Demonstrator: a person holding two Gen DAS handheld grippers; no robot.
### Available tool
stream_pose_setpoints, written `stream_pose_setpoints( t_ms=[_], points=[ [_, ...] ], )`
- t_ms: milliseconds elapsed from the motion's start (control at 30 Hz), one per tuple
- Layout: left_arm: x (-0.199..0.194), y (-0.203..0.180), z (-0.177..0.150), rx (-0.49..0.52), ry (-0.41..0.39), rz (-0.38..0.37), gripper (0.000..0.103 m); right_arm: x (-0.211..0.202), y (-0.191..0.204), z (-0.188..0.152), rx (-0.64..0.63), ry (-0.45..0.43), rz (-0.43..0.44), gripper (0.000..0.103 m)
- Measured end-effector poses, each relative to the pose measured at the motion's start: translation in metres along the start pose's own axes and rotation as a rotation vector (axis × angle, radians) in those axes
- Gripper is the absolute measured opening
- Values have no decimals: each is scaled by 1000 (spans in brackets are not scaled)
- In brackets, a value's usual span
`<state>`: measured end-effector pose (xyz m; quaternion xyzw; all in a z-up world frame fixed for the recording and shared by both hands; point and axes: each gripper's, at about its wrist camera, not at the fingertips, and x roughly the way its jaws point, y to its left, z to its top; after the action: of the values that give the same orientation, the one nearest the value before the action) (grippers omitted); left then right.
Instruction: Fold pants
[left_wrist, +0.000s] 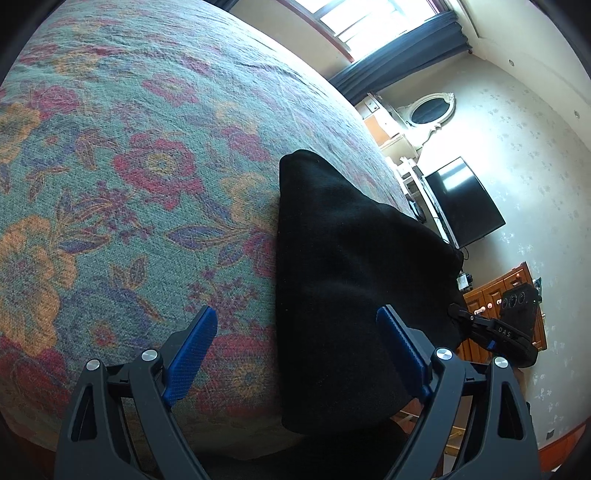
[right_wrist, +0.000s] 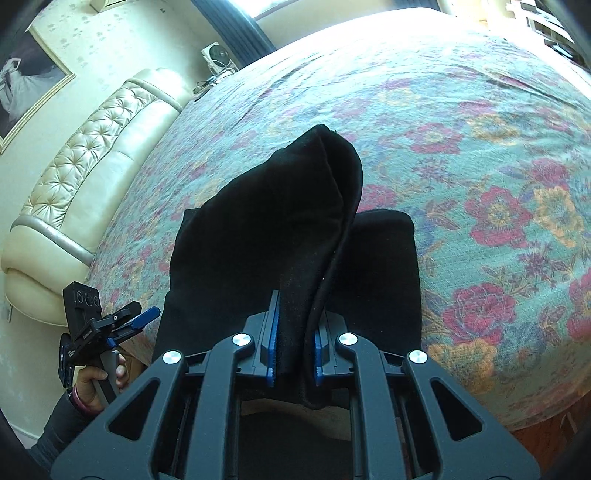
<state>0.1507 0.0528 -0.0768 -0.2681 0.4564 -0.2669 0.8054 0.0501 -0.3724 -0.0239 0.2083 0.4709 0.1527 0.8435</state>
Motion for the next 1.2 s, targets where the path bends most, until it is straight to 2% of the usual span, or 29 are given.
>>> stream_pose_setpoints(
  t_ms=[333, 500, 600, 700, 767, 800, 867, 933, 1033, 1133, 1200],
  points=[
    [13, -15, -4, 36, 22, -15, 87, 19, -26, -9, 49, 54, -9, 14],
    [26, -22, -6, 53, 51, -24, 87, 26, -43, -13, 95, 65, 17, 17],
    [35, -28, -9, 76, 77, -16, 87, 25, -48, -14, 99, 65, 30, 24],
    [39, -31, -11, 95, 97, -4, 87, 16, -52, -14, 135, 49, 47, 42],
    [42, -31, -12, 94, 106, -1, 87, 6, -56, -14, 148, 26, 9, 77],
    [42, -31, -11, 92, 105, -1, 87, 0, -56, -14, 139, 10, -49, 78],
    [43, -32, -11, 91, 106, -2, 87, -8, -54, -15, 103, -7, -91, 78],
    [43, -32, -11, 91, 105, -3, 87, -13, -53, -19, 99, -2, -73, 78],
    [44, -32, -12, 93, 104, -3, 87, -9, -56, -26, 138, 16, 5, 79],
    [41, -30, -12, 94, 102, -7, 87, 3, -64, -31, 175, 55, 21, 79],
    [37, -26, -9, 69, 90, -37, 87, 11, -71, -34, 200, 82, 42, 83]
  ],
)
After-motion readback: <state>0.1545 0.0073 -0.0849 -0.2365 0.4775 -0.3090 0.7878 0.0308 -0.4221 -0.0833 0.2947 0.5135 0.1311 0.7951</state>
